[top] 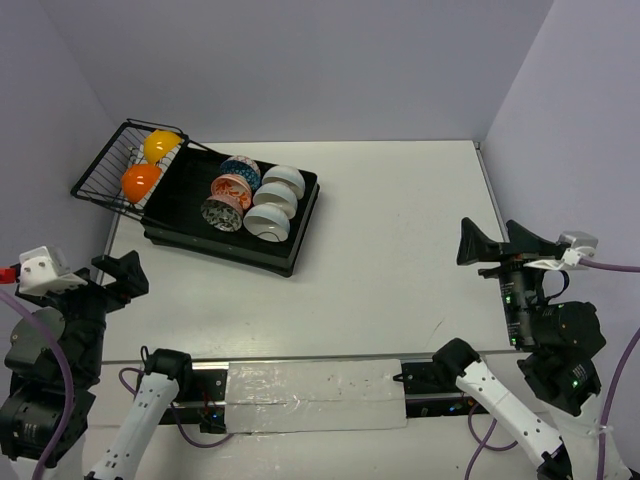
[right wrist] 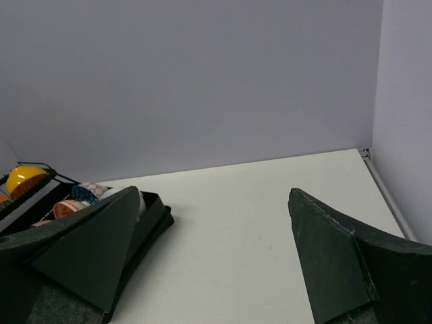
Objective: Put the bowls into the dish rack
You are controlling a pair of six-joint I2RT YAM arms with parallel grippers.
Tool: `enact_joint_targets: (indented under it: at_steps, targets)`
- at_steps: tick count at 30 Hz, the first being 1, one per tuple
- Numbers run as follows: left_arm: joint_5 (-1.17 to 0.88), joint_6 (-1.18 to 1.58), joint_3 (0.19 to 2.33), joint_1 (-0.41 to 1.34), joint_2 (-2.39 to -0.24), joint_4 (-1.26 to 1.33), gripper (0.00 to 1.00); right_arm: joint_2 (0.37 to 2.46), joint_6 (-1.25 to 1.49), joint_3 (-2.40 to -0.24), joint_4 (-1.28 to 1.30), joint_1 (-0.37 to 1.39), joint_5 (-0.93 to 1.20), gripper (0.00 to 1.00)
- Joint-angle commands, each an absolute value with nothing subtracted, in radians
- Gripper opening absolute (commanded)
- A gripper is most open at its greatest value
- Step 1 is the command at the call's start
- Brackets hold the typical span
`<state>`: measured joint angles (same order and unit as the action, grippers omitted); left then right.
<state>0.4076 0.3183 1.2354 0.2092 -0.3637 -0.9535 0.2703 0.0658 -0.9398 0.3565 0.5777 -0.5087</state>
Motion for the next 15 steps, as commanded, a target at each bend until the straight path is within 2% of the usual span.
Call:
enact_joint_targets:
  at_steps: [1, 15]
  targets:
    - [0.419, 0.359, 1.215, 0.21, -0.356, -0.954, 0.99, 0.281, 0.064, -0.93, 0.311, 0.575, -0.497, 0.98]
    - [0.391, 0.327, 1.167, 0.21, -0.345, -0.902, 0.99, 0.282, 0.067, -0.928, 0.318, 0.575, -0.499, 0.97]
